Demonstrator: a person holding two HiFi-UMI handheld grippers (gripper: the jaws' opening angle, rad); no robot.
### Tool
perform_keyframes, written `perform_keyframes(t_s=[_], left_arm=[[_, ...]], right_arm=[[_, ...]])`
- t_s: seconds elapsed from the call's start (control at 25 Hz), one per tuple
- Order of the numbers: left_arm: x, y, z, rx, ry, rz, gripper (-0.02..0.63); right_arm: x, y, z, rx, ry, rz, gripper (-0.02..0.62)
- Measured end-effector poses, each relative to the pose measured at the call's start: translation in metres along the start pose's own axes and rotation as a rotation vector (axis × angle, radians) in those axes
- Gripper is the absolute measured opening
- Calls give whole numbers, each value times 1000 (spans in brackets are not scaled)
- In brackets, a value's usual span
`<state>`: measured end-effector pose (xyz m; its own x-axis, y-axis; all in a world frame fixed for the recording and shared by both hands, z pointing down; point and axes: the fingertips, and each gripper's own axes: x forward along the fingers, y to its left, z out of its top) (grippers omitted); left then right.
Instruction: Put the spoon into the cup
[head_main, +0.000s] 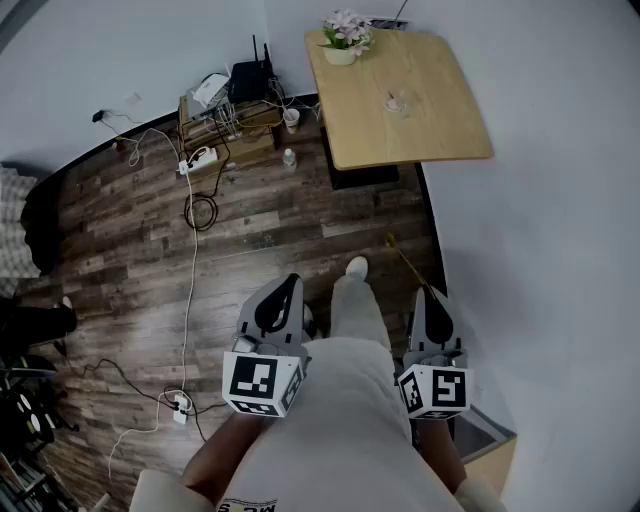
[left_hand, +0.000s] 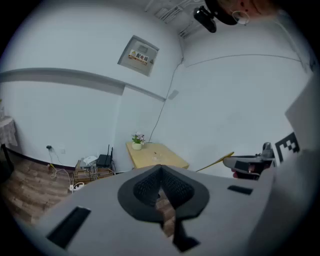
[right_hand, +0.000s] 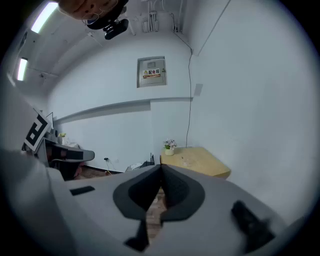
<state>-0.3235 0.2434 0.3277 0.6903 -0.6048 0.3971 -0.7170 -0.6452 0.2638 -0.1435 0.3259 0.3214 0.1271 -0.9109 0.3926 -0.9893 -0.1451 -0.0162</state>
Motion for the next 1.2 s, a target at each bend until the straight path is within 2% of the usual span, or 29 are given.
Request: perform_keyframes(t_s=[0.16,0.32,0.6,0.92,1.04,1.2], left_arm=[[-26,-26,-8,12,-3,8,11],[-34,-62,-10,28,-23,-2,11],[-40,-136,-9,84,-38,-12,11],[-40,-218,-37,97,-32,29,11],[-38,-232,-42,108,-33,47,11],[-28,-231,-46,83,-26,68,11]], right_arm=[[-39,12,-3,2,-10,45,31],[-68,0,-3,10,-32,66,31],[-112,-42,10,55,-116,98,32],[-154,-112,-13,52,-146,129,31],[-157,-131,-18,60,-158,142,31],[-150,-139,-18,72,-165,154,31]])
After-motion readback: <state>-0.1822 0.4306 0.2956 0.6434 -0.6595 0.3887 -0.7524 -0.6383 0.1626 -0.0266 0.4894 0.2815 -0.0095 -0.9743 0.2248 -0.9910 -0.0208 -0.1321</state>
